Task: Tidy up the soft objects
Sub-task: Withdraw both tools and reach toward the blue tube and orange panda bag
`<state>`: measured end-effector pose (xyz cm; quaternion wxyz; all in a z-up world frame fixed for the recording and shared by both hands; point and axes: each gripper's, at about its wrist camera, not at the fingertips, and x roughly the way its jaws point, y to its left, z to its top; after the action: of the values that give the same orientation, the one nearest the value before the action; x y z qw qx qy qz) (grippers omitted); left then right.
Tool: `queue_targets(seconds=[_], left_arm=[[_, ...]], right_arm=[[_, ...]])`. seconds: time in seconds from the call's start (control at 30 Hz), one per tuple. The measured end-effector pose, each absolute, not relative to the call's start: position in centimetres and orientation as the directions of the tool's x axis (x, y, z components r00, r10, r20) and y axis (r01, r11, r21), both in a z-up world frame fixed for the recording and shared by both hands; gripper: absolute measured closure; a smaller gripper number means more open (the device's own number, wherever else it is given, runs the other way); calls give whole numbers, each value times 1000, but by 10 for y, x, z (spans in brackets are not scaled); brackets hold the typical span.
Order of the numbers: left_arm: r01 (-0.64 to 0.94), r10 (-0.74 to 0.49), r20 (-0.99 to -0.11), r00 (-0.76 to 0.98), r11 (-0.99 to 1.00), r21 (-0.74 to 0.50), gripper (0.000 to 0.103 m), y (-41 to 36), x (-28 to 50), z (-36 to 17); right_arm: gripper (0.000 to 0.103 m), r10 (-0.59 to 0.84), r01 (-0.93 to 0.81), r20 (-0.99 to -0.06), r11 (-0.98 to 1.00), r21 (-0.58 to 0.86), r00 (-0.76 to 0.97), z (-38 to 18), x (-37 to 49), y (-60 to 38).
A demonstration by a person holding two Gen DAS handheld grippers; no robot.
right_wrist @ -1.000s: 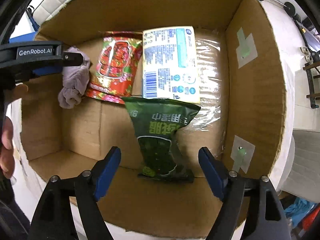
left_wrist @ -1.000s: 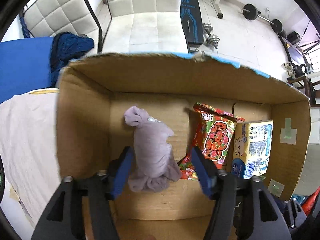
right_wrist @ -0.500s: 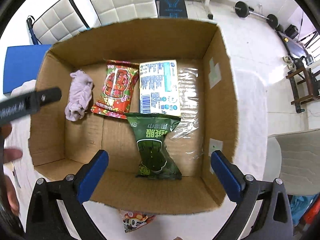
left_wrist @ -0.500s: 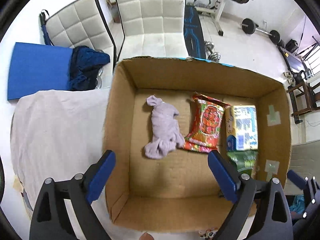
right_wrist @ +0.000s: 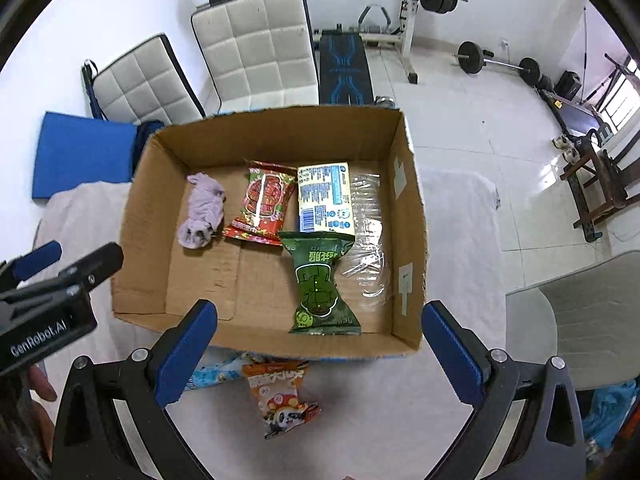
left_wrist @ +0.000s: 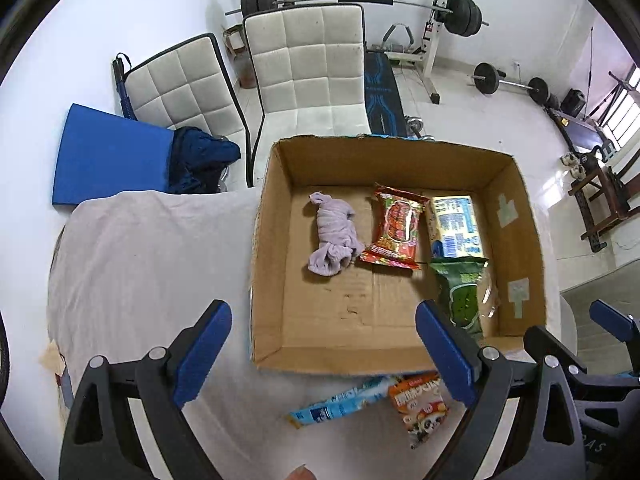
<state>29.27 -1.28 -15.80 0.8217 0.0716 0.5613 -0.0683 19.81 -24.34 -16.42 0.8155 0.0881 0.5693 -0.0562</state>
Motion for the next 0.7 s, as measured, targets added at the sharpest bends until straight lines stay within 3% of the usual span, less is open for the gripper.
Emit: queue_targets(seconds=[0.33,0.7], left_arm=[[163,-28,-942,335,986,29,8,2,250,-165],[246,208,-965,157,939,243,8,24,209,-298]], right_arm=[[0,54,179,-944,977,117,327,-155,159,-237],[0,154,90,-988,984,155,11,-308,138,-193]])
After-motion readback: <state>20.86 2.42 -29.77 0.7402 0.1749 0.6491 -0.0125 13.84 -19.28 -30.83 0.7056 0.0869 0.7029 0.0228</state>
